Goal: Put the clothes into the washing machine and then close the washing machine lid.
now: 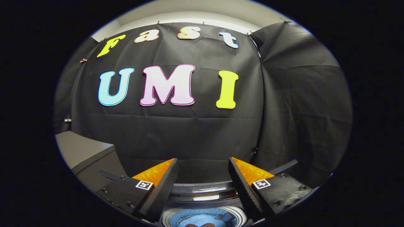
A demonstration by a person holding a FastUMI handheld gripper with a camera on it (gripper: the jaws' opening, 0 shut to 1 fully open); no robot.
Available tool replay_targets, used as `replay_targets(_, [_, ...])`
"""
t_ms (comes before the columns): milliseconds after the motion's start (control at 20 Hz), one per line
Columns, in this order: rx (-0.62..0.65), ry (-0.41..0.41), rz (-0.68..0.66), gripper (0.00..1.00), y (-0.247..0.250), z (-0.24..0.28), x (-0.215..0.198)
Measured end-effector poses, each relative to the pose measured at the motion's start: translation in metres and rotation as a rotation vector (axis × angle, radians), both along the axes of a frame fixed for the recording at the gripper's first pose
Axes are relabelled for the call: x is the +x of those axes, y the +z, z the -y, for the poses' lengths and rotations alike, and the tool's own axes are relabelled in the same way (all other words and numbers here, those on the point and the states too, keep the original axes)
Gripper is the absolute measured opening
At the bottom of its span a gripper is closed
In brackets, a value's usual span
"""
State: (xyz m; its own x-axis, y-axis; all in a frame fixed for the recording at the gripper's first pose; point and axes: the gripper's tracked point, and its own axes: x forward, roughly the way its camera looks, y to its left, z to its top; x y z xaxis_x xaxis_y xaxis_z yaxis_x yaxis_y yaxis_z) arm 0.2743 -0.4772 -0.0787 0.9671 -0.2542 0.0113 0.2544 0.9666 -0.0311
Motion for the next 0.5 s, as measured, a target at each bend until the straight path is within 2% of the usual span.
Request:
replay_targets(400, [0.009,-0.039,-0.009,0.98,-0.013,0.004,-0.011])
replay_targets(500, [0.05,-0.062,-0.142,0.98,-0.048,0.003,-0.033])
